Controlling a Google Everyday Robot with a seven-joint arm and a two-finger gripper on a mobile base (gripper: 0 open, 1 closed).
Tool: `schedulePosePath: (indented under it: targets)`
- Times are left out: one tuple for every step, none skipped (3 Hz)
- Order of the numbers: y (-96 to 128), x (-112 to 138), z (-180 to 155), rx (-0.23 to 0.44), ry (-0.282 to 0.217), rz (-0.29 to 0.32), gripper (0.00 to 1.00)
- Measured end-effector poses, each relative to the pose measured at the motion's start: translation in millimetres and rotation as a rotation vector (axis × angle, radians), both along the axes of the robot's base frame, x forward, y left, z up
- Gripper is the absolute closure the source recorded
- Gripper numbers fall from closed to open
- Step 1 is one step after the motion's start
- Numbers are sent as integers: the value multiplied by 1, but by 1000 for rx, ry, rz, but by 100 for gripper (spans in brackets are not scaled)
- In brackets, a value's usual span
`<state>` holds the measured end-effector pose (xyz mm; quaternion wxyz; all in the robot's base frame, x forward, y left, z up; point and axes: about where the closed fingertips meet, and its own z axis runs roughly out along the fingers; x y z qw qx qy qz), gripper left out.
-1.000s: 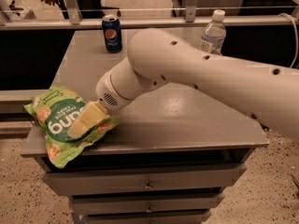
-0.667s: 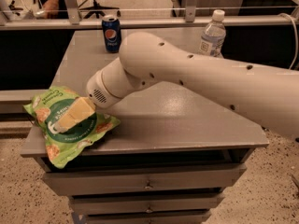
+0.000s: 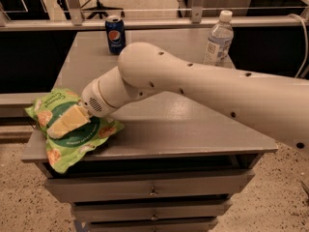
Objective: Move green rice chip bag near blue plastic bottle
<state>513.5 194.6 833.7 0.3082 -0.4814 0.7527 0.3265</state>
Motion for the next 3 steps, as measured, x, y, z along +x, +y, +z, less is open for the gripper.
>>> schedulePosePath:
  targets:
    - [1, -8, 1, 5, -8, -3, 41]
    - [-10, -17, 10, -7, -45, -29, 64]
    - [-27, -23, 31, -24, -122, -59, 88]
